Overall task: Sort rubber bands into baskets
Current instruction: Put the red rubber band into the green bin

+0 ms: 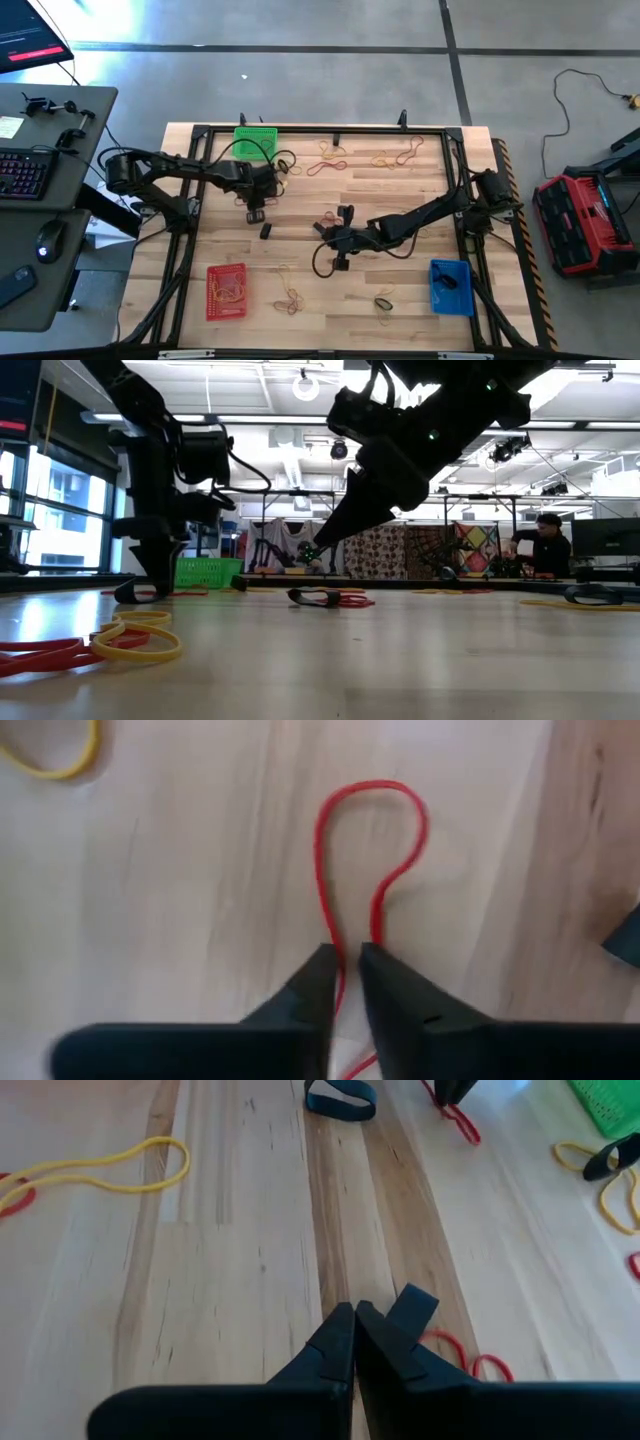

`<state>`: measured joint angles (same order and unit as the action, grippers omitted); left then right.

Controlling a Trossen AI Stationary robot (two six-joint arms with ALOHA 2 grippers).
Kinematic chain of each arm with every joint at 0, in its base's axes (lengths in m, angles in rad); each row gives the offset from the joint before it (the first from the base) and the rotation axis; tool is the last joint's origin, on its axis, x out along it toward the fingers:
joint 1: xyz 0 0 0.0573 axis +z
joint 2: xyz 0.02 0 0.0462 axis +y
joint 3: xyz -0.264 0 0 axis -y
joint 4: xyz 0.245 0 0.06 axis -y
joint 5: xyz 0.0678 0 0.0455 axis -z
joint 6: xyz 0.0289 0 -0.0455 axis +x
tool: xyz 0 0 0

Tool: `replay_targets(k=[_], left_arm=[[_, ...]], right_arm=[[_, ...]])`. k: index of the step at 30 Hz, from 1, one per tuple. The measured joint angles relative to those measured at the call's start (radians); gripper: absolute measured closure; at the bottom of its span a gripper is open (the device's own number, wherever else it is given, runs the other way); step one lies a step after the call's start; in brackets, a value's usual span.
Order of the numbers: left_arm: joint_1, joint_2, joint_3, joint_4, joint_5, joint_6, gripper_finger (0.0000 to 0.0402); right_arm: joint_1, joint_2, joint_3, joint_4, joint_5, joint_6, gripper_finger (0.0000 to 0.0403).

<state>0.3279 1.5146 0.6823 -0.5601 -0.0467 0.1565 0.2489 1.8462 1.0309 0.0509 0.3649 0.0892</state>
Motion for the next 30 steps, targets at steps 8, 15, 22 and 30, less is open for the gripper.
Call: replay_targets(k=[8, 15, 22, 30], left_arm=[[-0.01, -0.04, -0.001, -0.059, -0.076, 0.02, 0.04], [0.003, -0.11, 0.078, -0.133, -0.245, -0.003, 0.0401], [0.062, -0.172, 0.173, -0.126, -0.324, -0.016, 0.0401], [0.149, -0.224, 0.257, -0.073, -0.418, 0.0, 0.0401]], right_arm=[[-0.03, 0.0, 0.0, 0.028, -0.018, -0.072, 0.0403], [-0.094, 0.0, 0.0, 0.033, -0.046, -0.122, 0.0403], [-0.152, 0.0, 0.0, 0.055, -0.105, -0.143, 0.0403], [-0.164, 0.0, 0.0, 0.068, -0.112, -0.143, 0.0403]])
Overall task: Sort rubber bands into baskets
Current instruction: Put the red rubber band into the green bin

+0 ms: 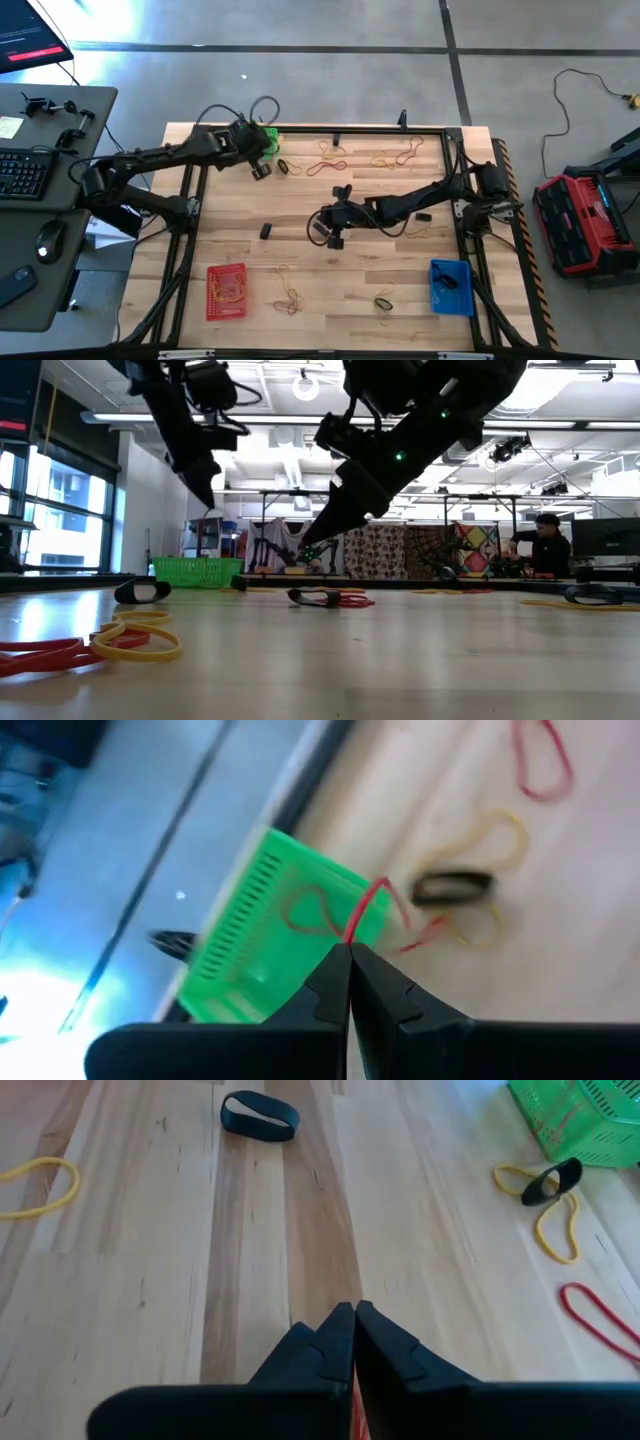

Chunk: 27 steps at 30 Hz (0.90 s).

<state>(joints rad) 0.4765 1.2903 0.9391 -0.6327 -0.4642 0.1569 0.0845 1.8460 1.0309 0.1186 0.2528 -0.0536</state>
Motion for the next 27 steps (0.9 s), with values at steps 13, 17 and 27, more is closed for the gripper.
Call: replay_targets(k=[13, 17, 27], left_arm=[[0.207, 0.0, 0.021, 0.129, 0.062, 0.095, 0.0401], [0.275, 0.0, 0.021, 0.154, 0.117, 0.103, 0.0401], [0.364, 0.004, 0.021, 0.219, 0.206, 0.11, 0.0401]], right_arm=[[0.016, 0.0, 0.0, 0.005, 0.0, 0.039, 0.0403], [0.016, 0.0, 0.0, 0.007, 0.0, 0.049, 0.0403], [0.016, 0.0, 0.0, 0.007, 0.0, 0.046, 0.0403]])
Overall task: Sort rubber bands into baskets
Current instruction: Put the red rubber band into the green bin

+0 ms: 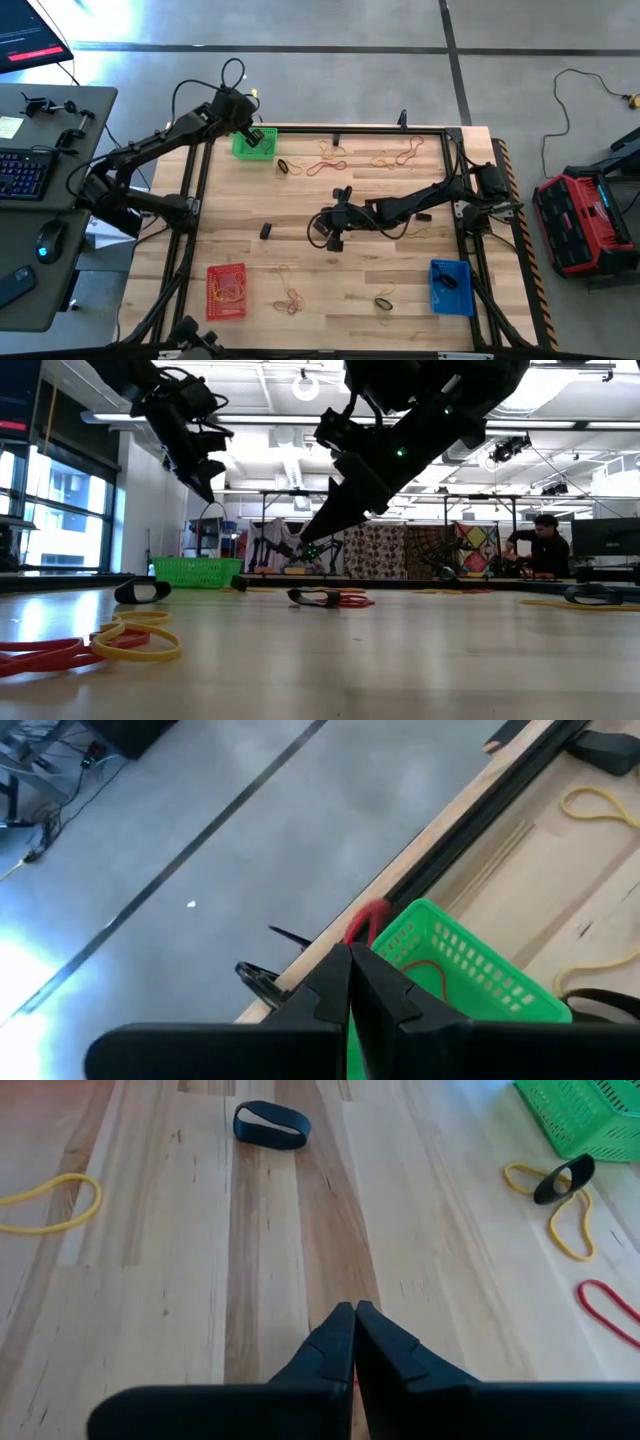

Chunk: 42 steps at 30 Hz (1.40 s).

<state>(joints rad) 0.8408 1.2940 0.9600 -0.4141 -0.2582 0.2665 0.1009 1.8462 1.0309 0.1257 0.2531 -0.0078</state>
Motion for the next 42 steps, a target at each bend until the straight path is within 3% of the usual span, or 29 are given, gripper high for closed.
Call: replay_targets(k=[7, 21, 25, 29, 42], left_arm=[[0.012, 0.078, 0.0, -0.002, 0.049, -0.032, 0.0401], [0.018, 0.208, 0.0, -0.085, 0.051, -0.106, 0.0401], [0.045, 0.234, 0.002, -0.126, 0.105, -0.121, 0.0401], [0.079, 0.283, 0.052, -0.216, 0.163, -0.135, 0.0401], [0.091, 0.477, 0.28, -0.442, 0.174, -0.124, 0.0401]], right_arm=[[0.0, 0.0, 0.0, 0.0, 0.0, -0.02, 0.0403], [-0.005, 0.0, 0.0, 0.0, -0.027, -0.054, 0.0403], [-0.005, 0.0, 0.0, 0.0, -0.028, -0.072, 0.0403], [-0.009, 0.0, 0.0, 0.005, -0.053, -0.081, 0.0403], [-0.016, 0.026, 0.0, 0.018, -0.095, -0.075, 0.0403]])
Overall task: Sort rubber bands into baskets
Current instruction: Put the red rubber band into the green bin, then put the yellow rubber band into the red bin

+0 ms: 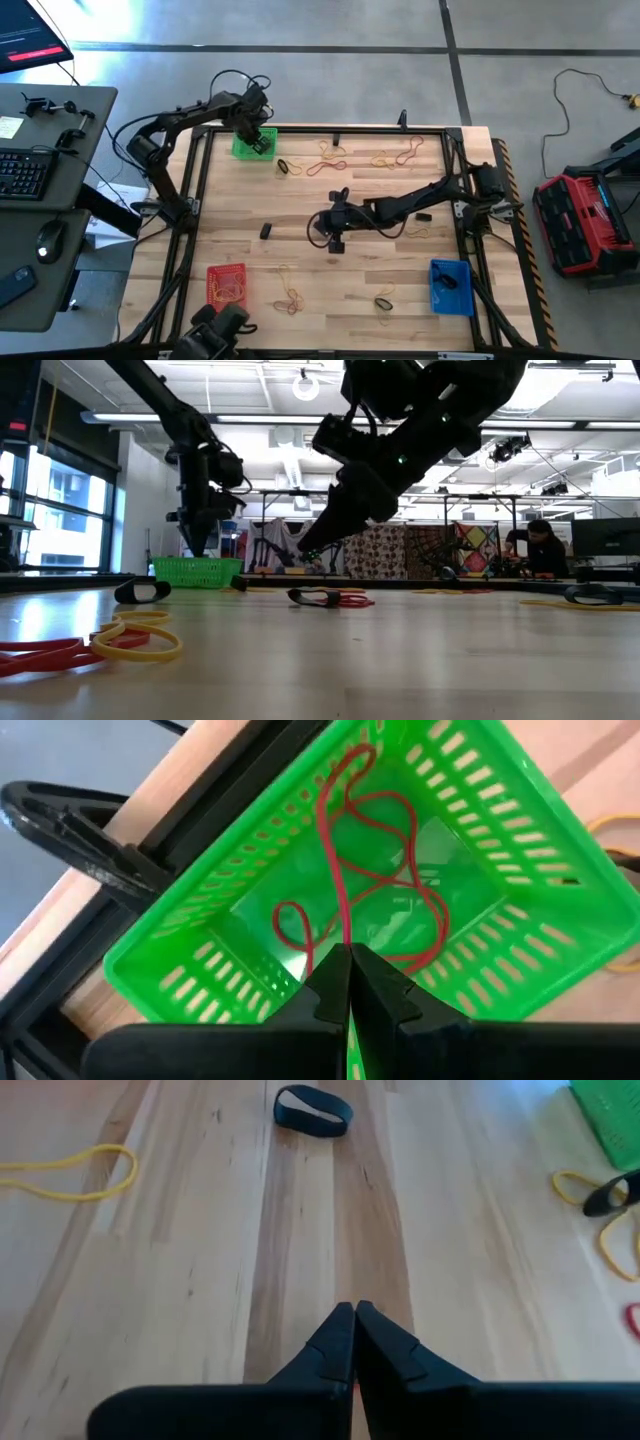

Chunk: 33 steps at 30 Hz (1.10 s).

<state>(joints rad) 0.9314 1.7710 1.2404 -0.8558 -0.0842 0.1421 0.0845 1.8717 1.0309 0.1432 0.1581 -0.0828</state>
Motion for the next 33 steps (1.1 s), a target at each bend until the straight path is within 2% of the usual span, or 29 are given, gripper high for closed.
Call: replay_targets(k=[6, 14, 24, 27, 30, 33], left_arm=[[0.016, 0.049, 0.008, -0.002, 0.083, -0.012, 0.0401], [0.017, 0.063, 0.007, 0.015, 0.066, -0.009, 0.0394], [0.016, 0.063, 0.007, 0.016, 0.06, -0.009, 0.0335], [0.016, 0.062, 0.007, 0.016, 0.03, 0.009, 0.0323], [0.013, 0.041, 0.0, 0.035, 0.027, 0.017, 0.0321], [0.0, -0.005, -0.027, 0.129, 0.027, 0.016, 0.0332]], right_arm=[[0.0, 0.034, 0.0, 0.014, -0.009, 0.009, 0.0403], [0.0, 0.055, 0.0, 0.026, -0.011, 0.022, 0.0403], [0.0, 0.055, 0.0, 0.032, -0.011, 0.022, 0.0403], [0.0, 0.055, 0.0, 0.032, -0.011, 0.022, 0.0403], [0.0, 0.055, 0.0, 0.042, -0.011, 0.011, 0.0403], [-0.006, 0.055, 0.0, 0.071, -0.013, -0.005, 0.0403]])
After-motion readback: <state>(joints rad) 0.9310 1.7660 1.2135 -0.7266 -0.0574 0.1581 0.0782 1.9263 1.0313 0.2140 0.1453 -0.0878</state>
